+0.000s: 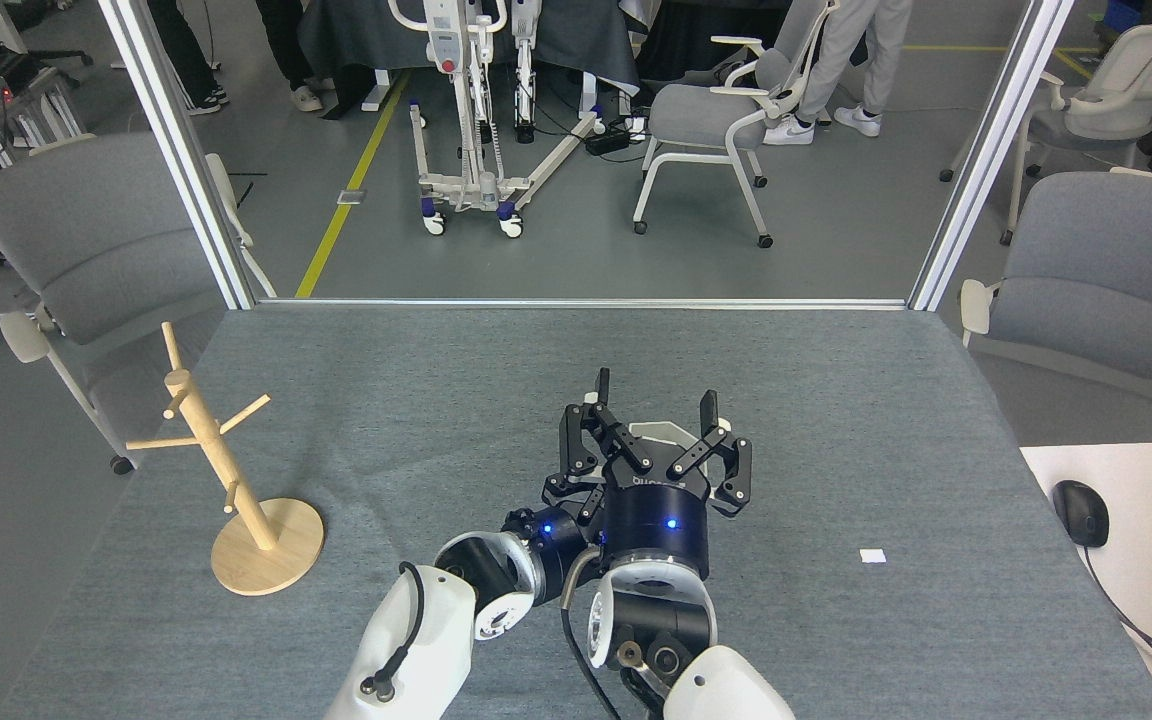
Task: Hang cup on storage rack
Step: 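Release the cup from the right gripper and pull the left gripper back, then carry the cup with the left gripper toward the wooden stand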
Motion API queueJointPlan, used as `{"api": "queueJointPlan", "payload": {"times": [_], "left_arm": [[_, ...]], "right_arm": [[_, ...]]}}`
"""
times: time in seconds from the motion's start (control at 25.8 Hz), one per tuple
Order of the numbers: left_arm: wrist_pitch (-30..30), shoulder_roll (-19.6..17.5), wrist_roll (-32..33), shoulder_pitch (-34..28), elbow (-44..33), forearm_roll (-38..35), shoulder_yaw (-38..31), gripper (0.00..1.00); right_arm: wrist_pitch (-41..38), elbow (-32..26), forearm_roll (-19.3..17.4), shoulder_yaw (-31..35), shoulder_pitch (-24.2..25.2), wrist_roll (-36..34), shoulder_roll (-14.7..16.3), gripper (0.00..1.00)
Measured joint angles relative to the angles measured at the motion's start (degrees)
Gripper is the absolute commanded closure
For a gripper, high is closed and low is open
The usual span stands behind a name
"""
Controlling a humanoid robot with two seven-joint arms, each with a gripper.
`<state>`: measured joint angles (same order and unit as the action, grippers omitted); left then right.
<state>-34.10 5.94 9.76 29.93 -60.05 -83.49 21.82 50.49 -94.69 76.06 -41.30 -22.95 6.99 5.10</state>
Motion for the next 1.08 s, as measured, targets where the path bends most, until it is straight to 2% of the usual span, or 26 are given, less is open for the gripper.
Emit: {"api": "queueJointPlan", "payload": {"times": [0.15,0.35,0.46,0.66,0.74,0.81,0.93,1.08], "left_arm": [[0.9,-1.5,-0.2,-2.4,-1.3,-0.1,-0.5,1.00],[2.0,-4.7,-0.4,-8.7,-7.7,-0.1,-4.5,1.00],[2.4,-6.6,-0.5,-14.5,-13.7,-0.2,-8.5,1.00],[2.5,-10.6,-0.9,-26.3,-25.7,-0.4,-15.4,1.00],[2.5,-11.9,-1.7,-31.4,-29.6,-0.4,-18.8,1.00],[2.3,-12.6,-2.7,-36.1,-32.6,-0.4,-22.4,1.00],[2.1,-13.1,-5.0,-41.2,-34.8,-0.4,-28.9,1.00],[1.9,-13.3,-8.0,-44.3,-35.6,-0.4,-38.2,1.00]], "right_arm": [[-1.5,0.0,-0.1,3.7,0.3,-2.6,-0.5,0.01],[-10.6,0.0,-2.4,13.4,0.5,-3.2,0.4,0.00],[-21.8,1.6,-5.9,23.2,0.8,-3.3,3.2,0.00],[-51.6,7.6,-9.2,42.1,5.0,-3.4,8.5,0.00],[-60.9,9.6,-9.2,47.8,7.9,-3.5,9.9,0.00],[-66.3,10.9,-8.2,51.9,11.3,-3.5,10.8,0.00],[-70.1,11.7,-5.2,54.7,14.9,-3.4,11.1,0.00],[-72.2,11.9,-3.4,56.2,16.7,-3.3,11.6,0.00]]}}
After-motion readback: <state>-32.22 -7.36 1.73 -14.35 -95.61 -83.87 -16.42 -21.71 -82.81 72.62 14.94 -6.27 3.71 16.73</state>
